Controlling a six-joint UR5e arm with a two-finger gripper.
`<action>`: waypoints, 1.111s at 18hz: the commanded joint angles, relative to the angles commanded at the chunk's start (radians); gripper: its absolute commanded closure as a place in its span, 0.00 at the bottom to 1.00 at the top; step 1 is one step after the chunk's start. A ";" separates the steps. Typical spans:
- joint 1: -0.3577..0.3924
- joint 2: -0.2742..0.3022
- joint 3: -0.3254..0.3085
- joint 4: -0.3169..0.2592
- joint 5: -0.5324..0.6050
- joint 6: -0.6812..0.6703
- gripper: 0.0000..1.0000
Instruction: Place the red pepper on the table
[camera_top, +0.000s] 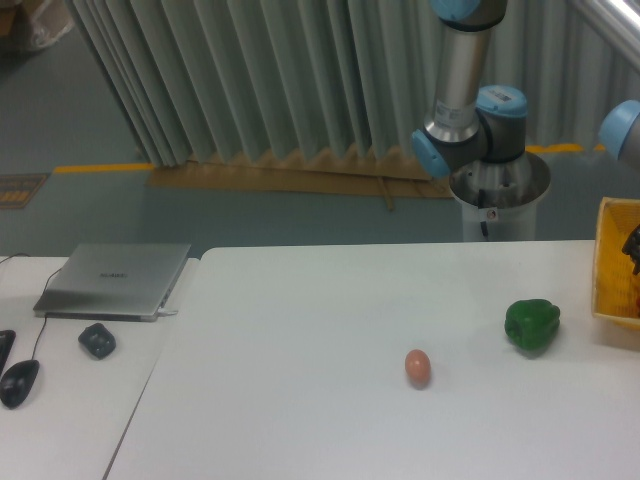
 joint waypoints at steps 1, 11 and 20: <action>-0.002 -0.003 0.002 0.006 0.002 -0.005 0.00; -0.005 -0.020 0.002 0.034 0.015 -0.002 0.25; -0.015 -0.017 0.003 0.031 0.034 0.000 0.51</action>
